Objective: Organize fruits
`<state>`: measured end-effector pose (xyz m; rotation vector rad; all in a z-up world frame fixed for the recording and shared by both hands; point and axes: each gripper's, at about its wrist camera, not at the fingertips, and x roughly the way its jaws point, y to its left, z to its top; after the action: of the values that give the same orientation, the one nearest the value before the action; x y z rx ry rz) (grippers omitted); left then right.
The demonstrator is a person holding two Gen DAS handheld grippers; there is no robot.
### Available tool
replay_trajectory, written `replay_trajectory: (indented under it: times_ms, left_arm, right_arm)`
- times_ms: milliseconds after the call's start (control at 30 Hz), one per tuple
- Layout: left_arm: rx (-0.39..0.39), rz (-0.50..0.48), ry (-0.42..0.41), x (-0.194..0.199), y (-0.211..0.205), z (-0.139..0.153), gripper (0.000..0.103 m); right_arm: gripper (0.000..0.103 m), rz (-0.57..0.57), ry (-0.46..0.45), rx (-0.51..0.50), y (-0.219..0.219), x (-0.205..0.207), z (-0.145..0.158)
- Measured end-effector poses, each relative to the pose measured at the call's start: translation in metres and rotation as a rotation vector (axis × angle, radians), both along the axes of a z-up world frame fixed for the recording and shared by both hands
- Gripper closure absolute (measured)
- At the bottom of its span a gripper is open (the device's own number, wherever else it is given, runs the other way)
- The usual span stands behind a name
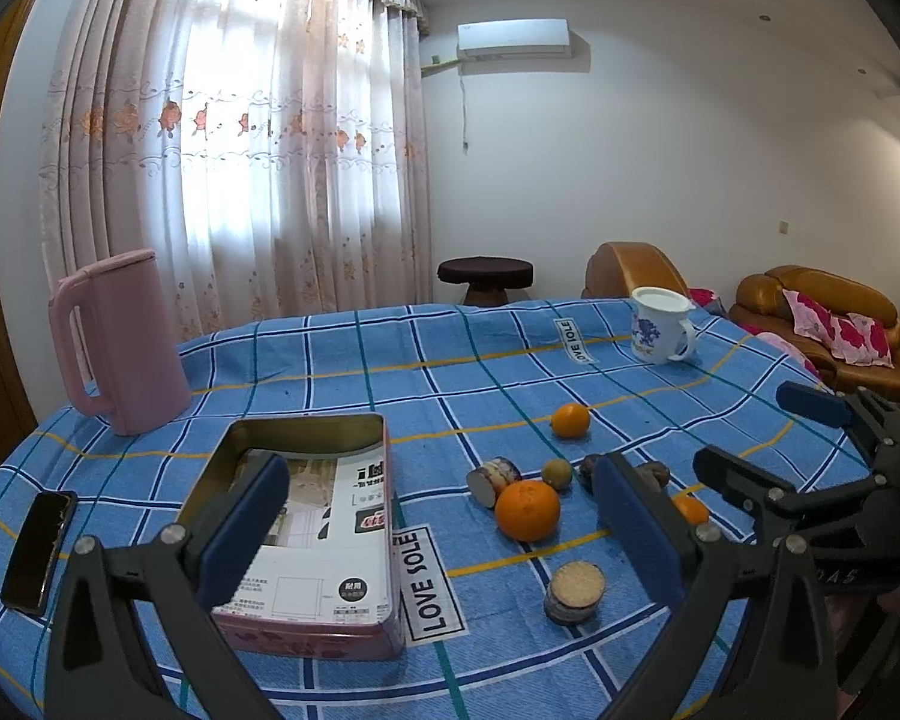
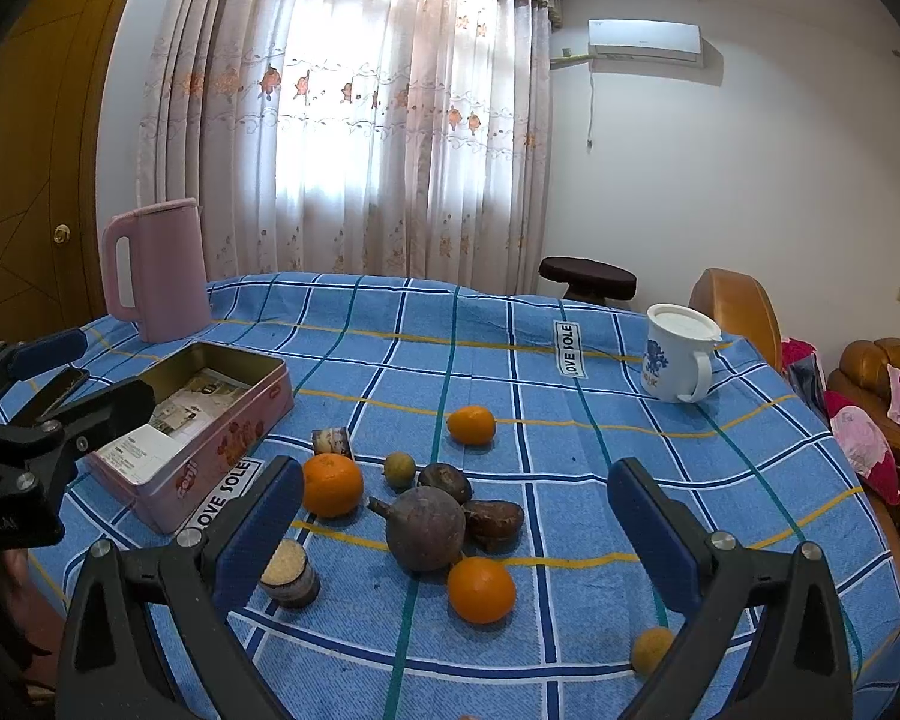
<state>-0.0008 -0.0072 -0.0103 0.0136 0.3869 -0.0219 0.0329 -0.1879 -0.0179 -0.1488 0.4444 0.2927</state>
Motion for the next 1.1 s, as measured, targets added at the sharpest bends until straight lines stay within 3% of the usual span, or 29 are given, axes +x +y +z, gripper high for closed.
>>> replay_trajectory:
  times_ms: [1100]
  left_arm:
    - [0.001,-0.004,0.010,0.0011,-0.0026,-0.0041,0.000]
  right_arm:
    - [0.001,-0.005,0.012,-0.005,0.0013,0.0015,-0.0077]
